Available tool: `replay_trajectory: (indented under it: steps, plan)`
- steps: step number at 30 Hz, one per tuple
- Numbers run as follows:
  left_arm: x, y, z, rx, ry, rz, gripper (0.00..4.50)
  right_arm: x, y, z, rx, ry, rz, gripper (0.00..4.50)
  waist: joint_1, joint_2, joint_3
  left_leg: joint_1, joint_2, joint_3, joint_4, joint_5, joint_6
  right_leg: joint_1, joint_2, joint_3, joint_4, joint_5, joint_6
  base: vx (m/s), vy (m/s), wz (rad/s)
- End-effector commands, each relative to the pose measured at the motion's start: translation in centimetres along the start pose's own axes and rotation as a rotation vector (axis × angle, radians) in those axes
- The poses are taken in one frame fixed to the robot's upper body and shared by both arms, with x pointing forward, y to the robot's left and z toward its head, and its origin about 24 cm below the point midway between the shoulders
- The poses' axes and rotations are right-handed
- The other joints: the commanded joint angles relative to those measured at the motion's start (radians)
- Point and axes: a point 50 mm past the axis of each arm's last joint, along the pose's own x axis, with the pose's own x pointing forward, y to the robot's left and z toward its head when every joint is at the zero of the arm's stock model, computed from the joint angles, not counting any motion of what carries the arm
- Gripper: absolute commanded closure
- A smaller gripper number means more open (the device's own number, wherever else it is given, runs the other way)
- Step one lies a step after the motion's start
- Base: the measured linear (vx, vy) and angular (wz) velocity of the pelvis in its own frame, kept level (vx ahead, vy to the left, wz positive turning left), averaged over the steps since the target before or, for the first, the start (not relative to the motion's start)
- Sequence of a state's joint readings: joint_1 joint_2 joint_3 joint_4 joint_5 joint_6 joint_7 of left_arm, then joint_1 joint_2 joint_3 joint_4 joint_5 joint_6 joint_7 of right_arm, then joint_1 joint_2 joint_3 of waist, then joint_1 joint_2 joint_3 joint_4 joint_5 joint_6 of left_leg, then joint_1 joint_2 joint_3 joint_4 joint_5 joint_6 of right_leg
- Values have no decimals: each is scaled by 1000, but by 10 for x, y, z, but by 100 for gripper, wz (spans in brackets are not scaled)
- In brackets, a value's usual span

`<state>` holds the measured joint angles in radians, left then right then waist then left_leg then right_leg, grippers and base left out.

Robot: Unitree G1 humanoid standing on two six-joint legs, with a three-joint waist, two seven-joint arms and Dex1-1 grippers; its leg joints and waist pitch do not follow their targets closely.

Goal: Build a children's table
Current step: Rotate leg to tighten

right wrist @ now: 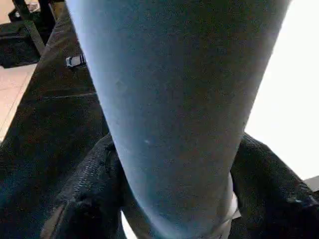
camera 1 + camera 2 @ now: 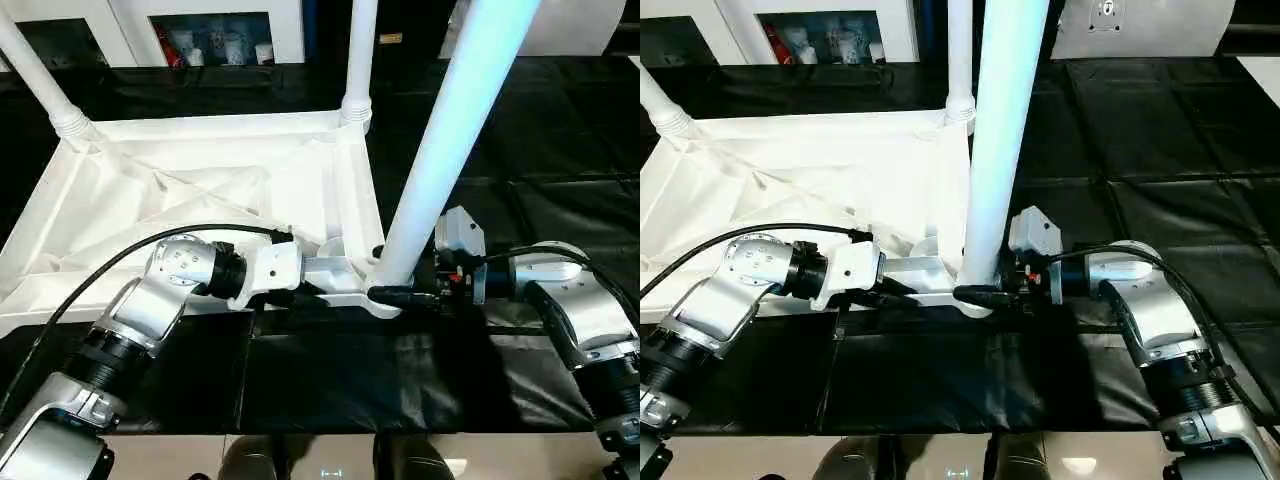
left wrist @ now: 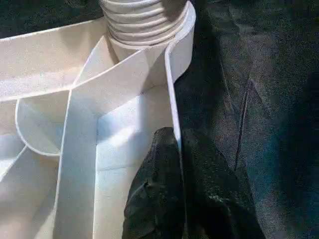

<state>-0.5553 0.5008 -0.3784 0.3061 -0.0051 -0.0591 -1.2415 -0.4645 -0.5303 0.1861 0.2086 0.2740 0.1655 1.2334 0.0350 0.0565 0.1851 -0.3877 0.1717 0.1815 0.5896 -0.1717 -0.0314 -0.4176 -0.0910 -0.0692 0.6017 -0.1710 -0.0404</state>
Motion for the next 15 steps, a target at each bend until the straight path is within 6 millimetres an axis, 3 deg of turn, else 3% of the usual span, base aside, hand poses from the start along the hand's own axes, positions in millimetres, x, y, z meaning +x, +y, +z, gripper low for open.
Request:
replay_trajectory:
  steps: [1,7,10,12,13,15]
  plan:
    - [8,-11,-4,5,21,-85,450,1,3,-6,31,20,11,182,-7,-22,-89,17,52,-16,-66,-141,119,52,-59,54,-70,-264,-223,0,0,0]
    - [11,-4,2,-106,-8,80,450,15,10,-16,158,10,-91,186,-7,-21,-88,16,55,-18,-69,-150,106,53,-61,53,-70,-278,-227,0,0,0]
    - [22,5,10,-197,-30,258,450,35,11,-25,233,-3,-295,186,-15,-17,-78,22,52,-20,-77,-229,53,42,-60,52,-89,-430,-181,0,0,0]
    - [25,8,14,-213,-25,314,450,42,11,-25,272,-22,-358,187,-23,-20,-75,19,50,-28,-84,-276,22,44,-60,48,-93,-499,-154,0,0,0]
    - [28,10,17,-223,-12,352,450,48,10,-24,300,-44,-406,187,-26,-15,-75,20,49,-30,-84,-291,14,45,-61,46,-93,-513,-146,0,0,0]
    - [38,16,29,-287,-22,470,450,63,3,-17,360,-109,-573,187,-42,-16,-75,21,52,-30,-87,-312,1,39,-60,49,-97,-505,-139,0,0,0]
